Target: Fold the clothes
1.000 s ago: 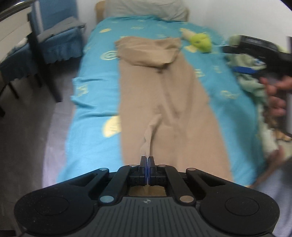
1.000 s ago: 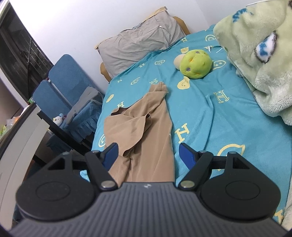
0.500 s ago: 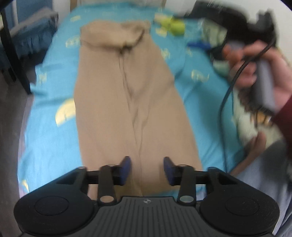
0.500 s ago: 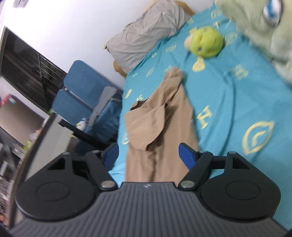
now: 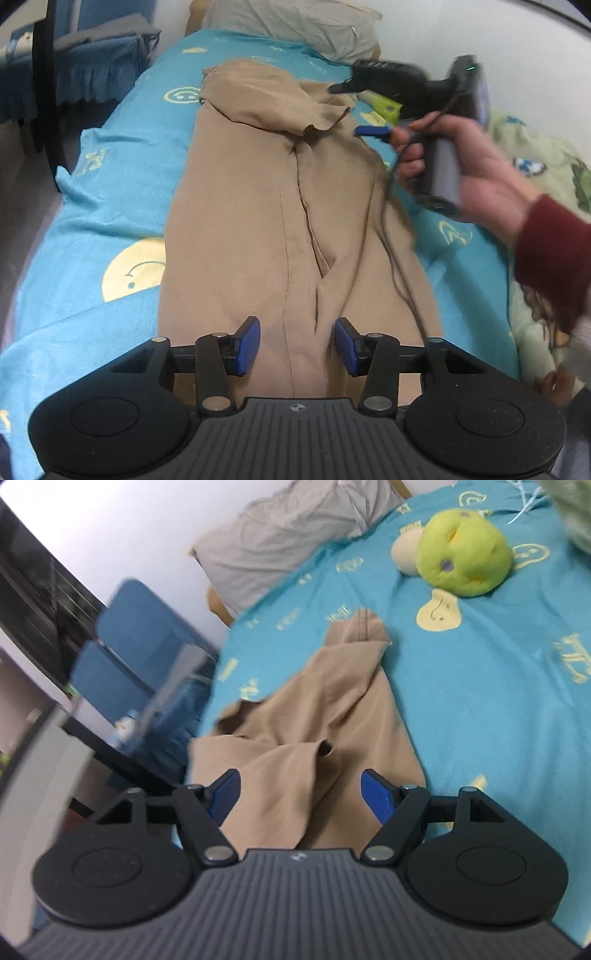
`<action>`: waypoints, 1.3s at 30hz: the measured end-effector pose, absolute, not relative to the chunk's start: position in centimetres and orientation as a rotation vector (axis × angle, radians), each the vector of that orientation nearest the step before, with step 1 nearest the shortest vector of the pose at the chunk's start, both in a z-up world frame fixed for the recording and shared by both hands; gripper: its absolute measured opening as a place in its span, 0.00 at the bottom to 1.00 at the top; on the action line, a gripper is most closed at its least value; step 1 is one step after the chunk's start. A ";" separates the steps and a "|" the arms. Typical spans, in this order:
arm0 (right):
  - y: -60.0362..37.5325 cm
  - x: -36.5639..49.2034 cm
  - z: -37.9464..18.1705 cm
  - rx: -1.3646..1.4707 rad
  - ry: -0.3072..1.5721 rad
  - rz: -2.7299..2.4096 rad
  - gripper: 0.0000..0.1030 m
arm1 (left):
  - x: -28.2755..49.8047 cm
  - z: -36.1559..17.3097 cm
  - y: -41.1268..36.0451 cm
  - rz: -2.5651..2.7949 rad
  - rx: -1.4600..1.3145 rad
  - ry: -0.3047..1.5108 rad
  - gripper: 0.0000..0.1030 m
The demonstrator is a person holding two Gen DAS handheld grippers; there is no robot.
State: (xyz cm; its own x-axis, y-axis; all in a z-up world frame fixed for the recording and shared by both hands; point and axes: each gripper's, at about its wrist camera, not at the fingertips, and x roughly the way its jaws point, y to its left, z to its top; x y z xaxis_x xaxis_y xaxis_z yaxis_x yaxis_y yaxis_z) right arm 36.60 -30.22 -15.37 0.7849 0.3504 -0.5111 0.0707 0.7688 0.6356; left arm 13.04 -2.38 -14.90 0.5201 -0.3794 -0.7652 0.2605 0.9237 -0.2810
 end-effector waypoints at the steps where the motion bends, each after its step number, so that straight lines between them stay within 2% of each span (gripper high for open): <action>1: -29.9 37.6 -15.9 0.667 0.676 0.177 0.68 | 13.1 -15.0 -2.3 -0.391 -0.138 0.948 0.45; 2: -29.3 38.5 -16.2 0.625 0.696 0.196 0.61 | 13.2 -15.1 -2.2 -0.398 -0.138 0.947 0.45; 4: -27.9 39.6 -16.4 0.507 0.725 0.230 0.21 | 13.4 -15.3 -2.2 -0.410 -0.141 0.954 0.45; 6: -27.3 39.9 -15.7 0.440 0.692 0.233 0.09 | 13.3 -15.3 -2.2 -0.423 -0.144 0.952 0.45; 13: -28.8 41.6 -11.2 0.470 0.497 0.181 0.05 | 13.2 -15.9 -2.2 -0.468 -0.152 0.952 0.43; 16: -28.5 43.3 -11.7 0.402 0.524 0.156 0.05 | 13.2 -16.0 -2.4 -0.482 -0.150 0.954 0.43; 20: -28.7 44.7 -15.3 0.415 0.597 0.124 0.06 | 13.2 -16.2 -2.6 -0.485 -0.145 0.955 0.43; 24: -29.1 44.0 -16.4 0.481 0.600 0.132 0.10 | 13.4 -16.1 -2.3 -0.481 -0.172 0.957 0.43; 26: -29.2 43.6 -15.8 0.485 0.611 0.133 0.22 | 13.4 -16.0 -2.1 -0.478 -0.182 0.957 0.43; 27: -29.2 43.3 -15.4 0.490 0.612 0.137 0.44 | 13.4 -15.9 -2.0 -0.474 -0.188 0.956 0.44; 28: -29.3 42.9 -14.8 0.497 0.606 0.145 0.74 | 13.4 -15.8 -1.9 -0.466 -0.192 0.952 0.44; 30: -29.4 41.3 -13.2 0.485 0.583 0.144 0.95 | 13.2 -15.4 -1.7 -0.448 -0.192 0.938 0.46; 37: -28.9 32.1 -7.1 0.461 0.621 0.103 0.95 | 12.3 -12.8 0.3 -0.344 -0.204 0.856 0.66; 39: -29.0 28.4 -6.1 0.485 0.643 0.097 0.95 | 12.3 -12.5 1.3 -0.307 -0.230 0.872 0.67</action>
State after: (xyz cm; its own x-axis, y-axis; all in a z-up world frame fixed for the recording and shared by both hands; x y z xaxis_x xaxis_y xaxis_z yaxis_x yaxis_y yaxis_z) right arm 28.37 -29.00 -6.09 0.8001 0.2341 -0.5523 0.0612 0.8841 0.4633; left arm 12.28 1.30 -12.55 0.6037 -0.3557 -0.7134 0.1700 0.9318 -0.3207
